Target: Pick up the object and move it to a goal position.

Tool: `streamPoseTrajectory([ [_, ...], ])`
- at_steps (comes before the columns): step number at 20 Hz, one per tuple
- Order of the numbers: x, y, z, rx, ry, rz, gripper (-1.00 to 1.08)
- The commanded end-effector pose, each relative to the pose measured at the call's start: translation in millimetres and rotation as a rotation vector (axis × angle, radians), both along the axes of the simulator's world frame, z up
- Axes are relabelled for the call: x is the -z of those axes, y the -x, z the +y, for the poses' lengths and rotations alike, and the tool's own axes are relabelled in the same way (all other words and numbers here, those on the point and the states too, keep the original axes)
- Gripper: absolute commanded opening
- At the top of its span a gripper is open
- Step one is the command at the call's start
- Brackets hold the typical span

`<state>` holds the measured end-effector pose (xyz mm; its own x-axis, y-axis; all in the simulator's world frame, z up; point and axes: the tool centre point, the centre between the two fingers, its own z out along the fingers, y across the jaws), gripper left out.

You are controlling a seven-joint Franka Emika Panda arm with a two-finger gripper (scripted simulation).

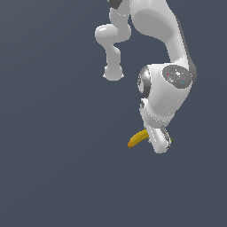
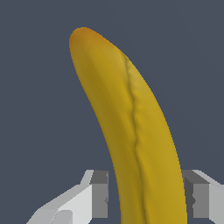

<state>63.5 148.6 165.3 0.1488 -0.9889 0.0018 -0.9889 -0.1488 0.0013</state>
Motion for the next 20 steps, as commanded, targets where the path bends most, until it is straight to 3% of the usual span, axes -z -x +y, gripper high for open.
streamPoseTrajectory([
  [1, -15.1, -7.7, 11.1, 0.001, 0.000, -0.001, -1.00],
  [10, -41.6, -23.2, 33.3, 0.000, -0.001, -0.001, -1.00],
  [20, -45.6, -26.6, 36.9, 0.000, -0.002, -0.001, -1.00],
])
